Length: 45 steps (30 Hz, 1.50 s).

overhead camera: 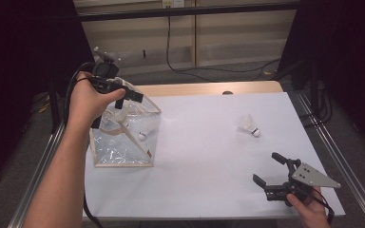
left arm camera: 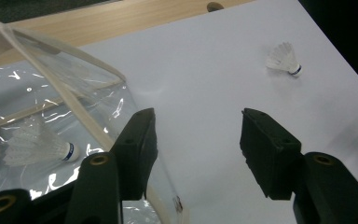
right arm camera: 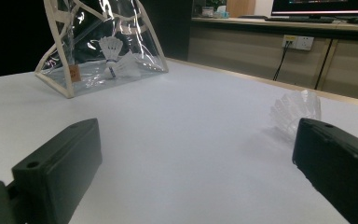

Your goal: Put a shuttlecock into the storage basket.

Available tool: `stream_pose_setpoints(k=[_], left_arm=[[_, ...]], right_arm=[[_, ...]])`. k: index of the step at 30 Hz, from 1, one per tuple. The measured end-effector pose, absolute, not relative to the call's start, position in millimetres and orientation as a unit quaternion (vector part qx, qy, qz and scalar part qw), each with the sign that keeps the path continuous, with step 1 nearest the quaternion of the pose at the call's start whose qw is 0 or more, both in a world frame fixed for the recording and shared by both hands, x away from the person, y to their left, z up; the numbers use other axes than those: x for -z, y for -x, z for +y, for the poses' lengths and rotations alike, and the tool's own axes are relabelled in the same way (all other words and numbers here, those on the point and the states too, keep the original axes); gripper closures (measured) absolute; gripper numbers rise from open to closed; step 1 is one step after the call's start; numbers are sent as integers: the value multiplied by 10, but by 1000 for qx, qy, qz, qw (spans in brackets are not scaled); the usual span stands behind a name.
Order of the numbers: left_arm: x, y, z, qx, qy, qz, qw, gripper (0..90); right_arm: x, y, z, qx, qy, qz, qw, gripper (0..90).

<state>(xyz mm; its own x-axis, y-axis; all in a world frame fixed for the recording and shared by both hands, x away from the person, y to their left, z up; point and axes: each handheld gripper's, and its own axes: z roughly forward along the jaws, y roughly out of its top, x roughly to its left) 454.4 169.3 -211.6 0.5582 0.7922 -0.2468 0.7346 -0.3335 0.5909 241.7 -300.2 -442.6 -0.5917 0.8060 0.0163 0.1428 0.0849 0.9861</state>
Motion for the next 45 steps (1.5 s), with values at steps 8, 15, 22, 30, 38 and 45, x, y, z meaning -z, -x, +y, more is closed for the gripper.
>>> stream_pose_setpoints(k=[8, 15, 22, 30, 38, 45], left_arm=[[2175, -4479, 1588, -28, -827, 446, 339, 386], [2209, -4428, 1516, -25, -833, 433, 343, 338], [2251, -4384, 1438, -22, -840, 418, 345, 306], [2299, -4334, 1340, -16, -847, 404, 346, 270], [2387, -4296, 1259, -12, -848, 397, 350, 219], [2431, -4255, 1179, -8, -852, 386, 353, 191]], right_arm=[[4427, -2416, -3005, -578, -349, 679, 286, 7], [4427, -2416, -3004, -577, -349, 681, 286, 7], [4426, -2416, -3001, -577, -349, 681, 285, 7], [4428, -2417, -3000, -577, -348, 681, 286, 7], [4426, -2416, -3003, -577, -349, 681, 285, 7], [4427, -2420, -3000, -577, -348, 681, 287, 7]])
